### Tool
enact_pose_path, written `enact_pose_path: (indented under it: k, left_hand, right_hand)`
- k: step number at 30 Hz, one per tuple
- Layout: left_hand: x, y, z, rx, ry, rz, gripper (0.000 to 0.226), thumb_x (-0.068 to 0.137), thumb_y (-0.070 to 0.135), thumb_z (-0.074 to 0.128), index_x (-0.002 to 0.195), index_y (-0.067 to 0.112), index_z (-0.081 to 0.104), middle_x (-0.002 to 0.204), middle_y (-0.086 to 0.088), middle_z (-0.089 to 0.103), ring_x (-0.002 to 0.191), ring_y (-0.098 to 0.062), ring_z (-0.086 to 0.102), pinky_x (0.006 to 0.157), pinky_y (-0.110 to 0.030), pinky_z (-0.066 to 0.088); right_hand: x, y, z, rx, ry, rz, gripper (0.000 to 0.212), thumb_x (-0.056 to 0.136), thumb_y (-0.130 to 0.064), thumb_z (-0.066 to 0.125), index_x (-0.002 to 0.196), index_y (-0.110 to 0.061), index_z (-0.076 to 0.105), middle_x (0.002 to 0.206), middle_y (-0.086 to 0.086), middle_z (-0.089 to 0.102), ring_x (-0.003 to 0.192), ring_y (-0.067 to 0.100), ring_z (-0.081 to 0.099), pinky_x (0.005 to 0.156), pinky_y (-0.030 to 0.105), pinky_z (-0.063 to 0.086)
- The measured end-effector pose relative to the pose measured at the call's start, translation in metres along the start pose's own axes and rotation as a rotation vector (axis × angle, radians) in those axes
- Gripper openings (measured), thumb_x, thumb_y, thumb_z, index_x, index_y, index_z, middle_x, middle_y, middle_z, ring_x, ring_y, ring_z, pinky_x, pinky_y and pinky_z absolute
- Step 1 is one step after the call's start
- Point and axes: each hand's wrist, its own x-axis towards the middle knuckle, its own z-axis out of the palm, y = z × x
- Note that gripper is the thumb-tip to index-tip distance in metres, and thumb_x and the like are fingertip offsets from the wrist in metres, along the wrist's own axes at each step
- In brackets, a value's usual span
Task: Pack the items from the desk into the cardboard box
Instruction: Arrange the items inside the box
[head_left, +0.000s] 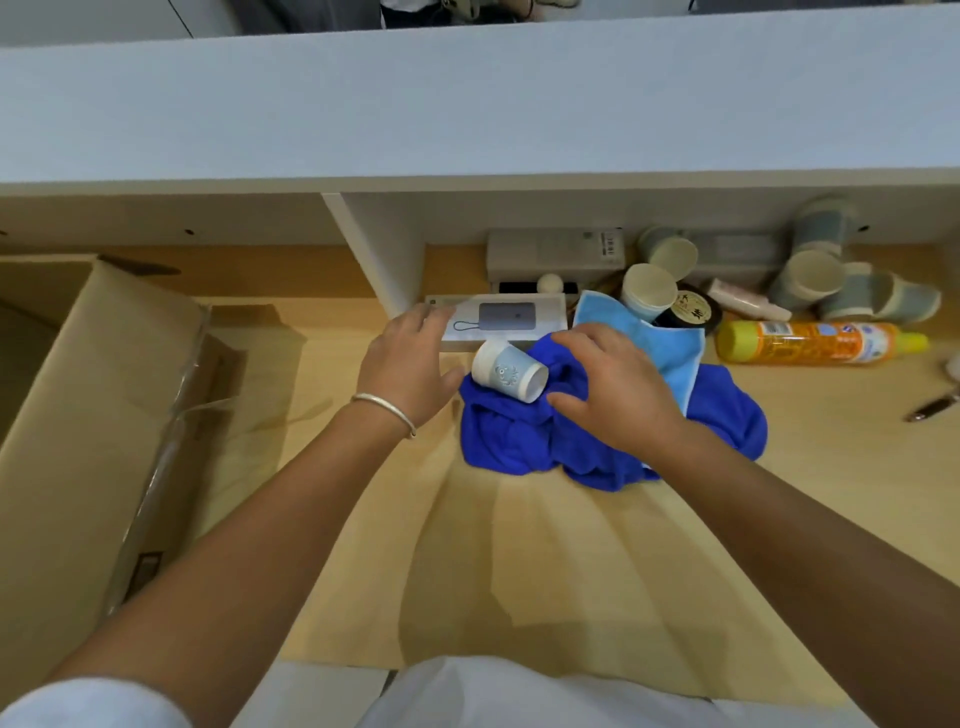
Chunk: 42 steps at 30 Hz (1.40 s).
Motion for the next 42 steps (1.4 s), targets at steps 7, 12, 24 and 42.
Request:
enact_pose_path:
  k: [7,12,24,42]
  left_hand:
    - [0.049,-0.013,0.022,0.06,-0.198,0.041,0.075,0.076,0.024,0.072,0.141,0.022,0.035,0.139,-0.005,0.04,0.118,-0.029,0.046,0.083,-0.034,0.044]
    - [0.085,-0.012,0.043,0.1,-0.264,0.115,0.084,0.07,0.019,0.077,0.142,0.021,0.033,0.143,-0.008,0.038,0.12,-0.034,0.044,0.093,-0.039,0.043]
    - [0.111,-0.022,0.065,0.164,-0.338,0.116,0.088,0.065,0.014,0.082,0.139,0.014,0.036,0.133,-0.01,0.048,0.118,-0.03,0.049,0.086,-0.036,0.047]
    - [-0.043,-0.056,-0.069,0.085,0.087,-0.077,0.066,0.061,0.043,0.077,0.115,0.02,0.048,0.104,-0.002,0.053,0.089,-0.02,0.049,0.062,-0.029,0.037]
  right_hand:
    - [0.027,-0.001,0.026,-0.011,-0.038,-0.053,0.063,0.081,-0.04,0.067,0.137,-0.021,0.045,0.135,0.002,0.047,0.122,0.024,0.044,0.104,0.04,0.035]
    - [0.038,-0.005,0.05,-0.008,-0.088,-0.066,0.067,0.079,-0.042,0.068,0.138,-0.023,0.043,0.136,-0.001,0.046,0.124,0.02,0.042,0.11,0.045,0.029]
    - [0.044,-0.013,0.064,-0.019,-0.115,0.017,0.061,0.082,-0.026,0.066,0.138,-0.022,0.044,0.133,0.0,0.048,0.114,0.024,0.049,0.103,0.04,0.036]
    - [-0.024,-0.097,-0.008,0.196,0.104,-0.255,0.056,0.079,-0.021,0.069,0.132,-0.024,0.049,0.129,-0.008,0.049,0.111,0.013,0.048,0.082,0.03,0.049]
